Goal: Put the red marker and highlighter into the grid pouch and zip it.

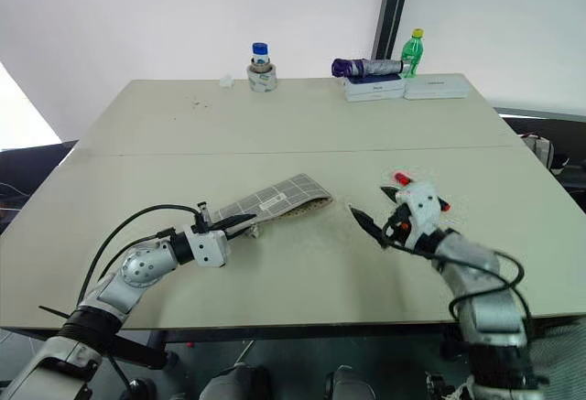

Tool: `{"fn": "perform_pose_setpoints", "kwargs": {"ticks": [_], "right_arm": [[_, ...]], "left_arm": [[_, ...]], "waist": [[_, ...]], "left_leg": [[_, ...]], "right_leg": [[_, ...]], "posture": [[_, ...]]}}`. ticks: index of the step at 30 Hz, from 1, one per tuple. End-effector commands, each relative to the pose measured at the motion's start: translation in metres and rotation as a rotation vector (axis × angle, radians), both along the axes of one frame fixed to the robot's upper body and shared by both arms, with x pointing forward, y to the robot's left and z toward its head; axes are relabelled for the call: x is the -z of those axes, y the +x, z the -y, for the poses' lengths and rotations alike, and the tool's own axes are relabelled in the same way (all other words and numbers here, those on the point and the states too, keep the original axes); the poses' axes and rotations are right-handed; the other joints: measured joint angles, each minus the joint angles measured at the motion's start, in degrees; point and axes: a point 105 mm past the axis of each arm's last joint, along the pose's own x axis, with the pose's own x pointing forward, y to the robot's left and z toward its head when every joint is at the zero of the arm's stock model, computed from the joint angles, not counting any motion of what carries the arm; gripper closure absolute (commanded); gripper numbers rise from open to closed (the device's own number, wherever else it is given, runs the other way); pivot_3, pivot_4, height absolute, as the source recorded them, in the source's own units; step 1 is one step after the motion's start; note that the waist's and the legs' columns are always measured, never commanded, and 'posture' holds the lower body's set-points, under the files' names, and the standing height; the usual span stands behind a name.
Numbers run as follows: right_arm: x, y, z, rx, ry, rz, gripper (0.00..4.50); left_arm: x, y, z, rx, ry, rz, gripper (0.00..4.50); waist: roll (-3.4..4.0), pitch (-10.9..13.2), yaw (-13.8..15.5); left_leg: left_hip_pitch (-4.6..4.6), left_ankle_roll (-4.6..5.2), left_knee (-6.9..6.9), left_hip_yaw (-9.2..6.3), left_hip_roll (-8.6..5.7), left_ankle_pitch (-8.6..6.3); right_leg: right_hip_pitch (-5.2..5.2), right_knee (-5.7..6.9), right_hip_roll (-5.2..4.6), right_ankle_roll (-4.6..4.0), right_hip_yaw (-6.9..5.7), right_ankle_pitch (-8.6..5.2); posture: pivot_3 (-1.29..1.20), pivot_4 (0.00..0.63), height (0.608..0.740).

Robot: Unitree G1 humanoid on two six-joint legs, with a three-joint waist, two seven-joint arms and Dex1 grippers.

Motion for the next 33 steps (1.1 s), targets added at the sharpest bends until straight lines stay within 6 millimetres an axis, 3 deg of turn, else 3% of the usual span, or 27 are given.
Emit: {"fn": "perform_pose_setpoints", "kwargs": {"ticks": [1, 6, 10, 16, 21, 23, 25, 28, 33], "right_arm": [[-0.015, 0.006, 0.025, 0.19, -0.034, 0.109, 0.12], [-0.019, 0.017, 0.057, 0.342, -0.037, 0.134, 0.12], [-0.023, 0.032, 0.07, 0.346, -0.105, 0.135, 0.12], [-0.014, 0.067, 0.1, 0.299, -0.217, -0.018, 0.12], [-0.003, 0.078, 0.111, 0.272, -0.108, -0.17, 0.12], [-0.002, 0.08, 0.11, 0.251, 0.023, -0.245, 0.12], [-0.001, 0.081, 0.11, 0.229, -0.01, -0.259, 0.12], [0.001, 0.082, 0.109, 0.22, 0.007, -0.3, 0.95], [-0.002, 0.081, 0.092, 0.124, 0.05, -0.313, 3.69]], "left_arm": [[-0.004, -0.001, 0.001, 0.009, -0.016, 0.023, 4.5], [-0.005, -0.001, 0.005, 0.02, -0.02, 0.026, 4.5], [-0.003, -0.002, 0.007, 0.024, -0.018, 0.023, 4.5], [-0.002, -0.003, 0.008, 0.021, -0.013, 0.022, 4.5], [-0.005, -0.002, 0.007, 0.006, -0.018, 0.031, 4.5], [-0.005, -0.003, 0.006, 0.002, -0.014, 0.032, 4.5], [-0.005, -0.003, 0.004, -0.009, -0.019, 0.032, 4.5], [-0.005, -0.005, 0.004, -0.013, -0.018, 0.033, 4.5], [-0.006, -0.005, 0.004, -0.018, -0.021, 0.034, 4.5]], "waist": [[0.01, 0.0, -0.18], [0.01, 0.0, -0.13], [0.02, 0.0, -0.16], [0.04, -0.01, -0.25], [0.04, -0.01, -0.09], [0.07, -0.01, -0.19], [0.07, -0.02, -0.28], [0.08, -0.02, -0.28], [0.08, -0.02, -0.32]], "left_leg": [[0.0, -0.02, 0.02, 0.02, 0.0, 0.01], [0.03, 0.14, 0.04, 0.0, 0.0, -0.08], [0.03, 0.08, 0.03, 0.01, -0.01, -0.04], [0.09, 0.03, 0.04, 0.06, -0.05, 0.01], [0.1, -0.11, 0.04, 0.1, -0.05, 0.1], [0.09, -0.12, 0.05, 0.12, -0.05, 0.1], [0.1, -0.12, 0.06, 0.12, -0.03, 0.1], [0.1, -0.12, 0.05, 0.12, -0.01, 0.1], [0.1, -0.13, 0.05, 0.12, 0.01, 0.1]], "right_leg": [[-0.01, 0.0, 0.0, 0.0, 0.01, 0.0], [0.01, 0.0, 0.0, 0.0, 0.02, 0.0], [0.03, 0.0, 0.0, 0.0, 0.03, 0.0], [0.08, 0.0, 0.01, 0.0, 0.05, 0.0], [0.11, 0.0, 0.03, 0.0, 0.04, 0.0], [0.1, 0.0, 0.03, 0.01, 0.05, 0.0], [0.1, 0.01, 0.03, 0.02, 0.06, 0.02], [0.1, 0.01, 0.02, 0.02, 0.05, 0.02], [0.1, 0.01, 0.01, 0.03, 0.05, 0.02]], "posture": [[0.0, 0.15, 0.74], [0.0, 0.15, 0.74], [0.0, 0.15, 0.74], [0.0, 0.15, 0.74], [0.0, 0.15, 0.74], [0.0, 0.15, 0.74], [0.0, 0.15, 0.74], [0.0, 0.15, 0.74], [0.0, 0.15, 0.74]]}}
